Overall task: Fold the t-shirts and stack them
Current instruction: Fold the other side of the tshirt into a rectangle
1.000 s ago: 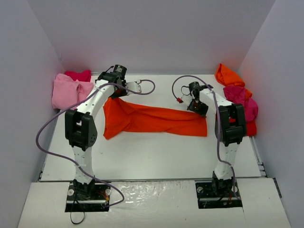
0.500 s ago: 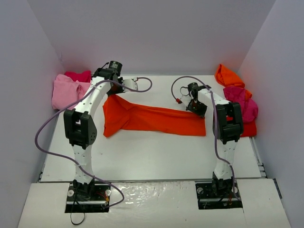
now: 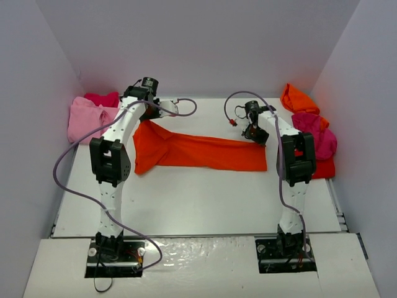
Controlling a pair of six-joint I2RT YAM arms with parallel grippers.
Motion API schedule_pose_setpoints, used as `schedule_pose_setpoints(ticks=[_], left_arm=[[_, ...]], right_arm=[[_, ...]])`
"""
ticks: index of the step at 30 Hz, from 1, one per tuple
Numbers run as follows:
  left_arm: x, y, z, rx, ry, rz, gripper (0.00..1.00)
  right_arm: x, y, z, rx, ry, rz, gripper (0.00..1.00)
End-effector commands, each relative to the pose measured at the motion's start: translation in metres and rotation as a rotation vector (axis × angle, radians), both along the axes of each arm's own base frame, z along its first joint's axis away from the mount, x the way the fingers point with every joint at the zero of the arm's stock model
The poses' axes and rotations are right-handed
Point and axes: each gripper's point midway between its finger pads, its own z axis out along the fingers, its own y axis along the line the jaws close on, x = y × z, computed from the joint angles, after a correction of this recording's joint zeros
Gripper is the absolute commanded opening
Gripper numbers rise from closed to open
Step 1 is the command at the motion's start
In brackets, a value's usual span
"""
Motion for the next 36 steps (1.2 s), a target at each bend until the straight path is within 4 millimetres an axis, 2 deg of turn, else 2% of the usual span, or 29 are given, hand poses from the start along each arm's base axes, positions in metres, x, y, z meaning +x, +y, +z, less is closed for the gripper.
schedule_pose_setpoints(ticks=[1,2,4,6,9,12,15,17,18,20,22,24,26,29,33,36], left_arm=[[0.010,0.001,0.014,-0.016,-0.040,-0.021,0.00],[0.012,0.002,0.011,-0.018,-0.040,-0.015,0.06],[0.017,0.002,0.004,-0.027,-0.043,0.000,0.24],[0.024,0.004,0.001,-0.038,-0.057,0.019,0.47],[0.033,0.005,0.012,-0.070,-0.114,0.046,0.53],[0.038,0.007,0.032,-0.090,-0.178,0.069,0.67],[0.032,0.007,0.043,-0.104,-0.184,0.076,0.67],[0.014,0.005,0.056,-0.128,-0.167,0.070,0.66],[-0.001,0.006,0.055,-0.138,-0.133,0.068,0.66],[-0.027,0.007,0.040,-0.146,-0.057,0.064,0.66],[-0.057,0.009,0.041,-0.147,-0.013,0.045,0.66],[-0.085,0.014,0.018,-0.130,0.072,0.051,0.66],[-0.112,0.016,0.010,-0.132,0.124,0.049,0.66],[-0.152,0.020,-0.013,-0.123,0.249,0.045,0.66],[-0.184,0.018,-0.038,-0.140,0.399,0.056,0.66],[-0.191,0.013,-0.052,-0.162,0.471,0.074,0.66]], right_arm=[[0.009,-0.004,0.000,-0.031,-0.012,-0.043,0.19],[0.010,-0.004,-0.001,-0.035,-0.014,-0.047,0.23],[0.012,-0.005,-0.006,-0.044,-0.012,-0.059,0.33],[0.020,-0.008,-0.002,-0.059,-0.056,-0.086,0.41],[0.033,-0.014,0.017,-0.080,-0.153,-0.121,0.50],[0.044,-0.020,0.042,-0.100,-0.259,-0.160,0.57],[0.046,-0.023,0.057,-0.114,-0.299,-0.179,0.56],[0.042,-0.020,0.069,-0.102,-0.323,-0.181,0.57],[0.038,-0.017,0.073,-0.093,-0.326,-0.173,0.57],[0.028,-0.011,0.081,-0.066,-0.332,-0.157,0.59],[0.019,0.004,0.090,-0.023,-0.338,-0.126,0.58],[0.009,0.018,0.088,0.007,-0.318,-0.095,0.52],[0.000,0.042,0.086,0.027,-0.301,-0.031,0.45],[-0.004,0.054,0.074,0.028,-0.271,-0.024,0.48],[-0.005,0.064,0.059,0.032,-0.233,-0.026,0.49],[-0.008,0.072,0.055,0.034,-0.223,-0.016,0.49]])
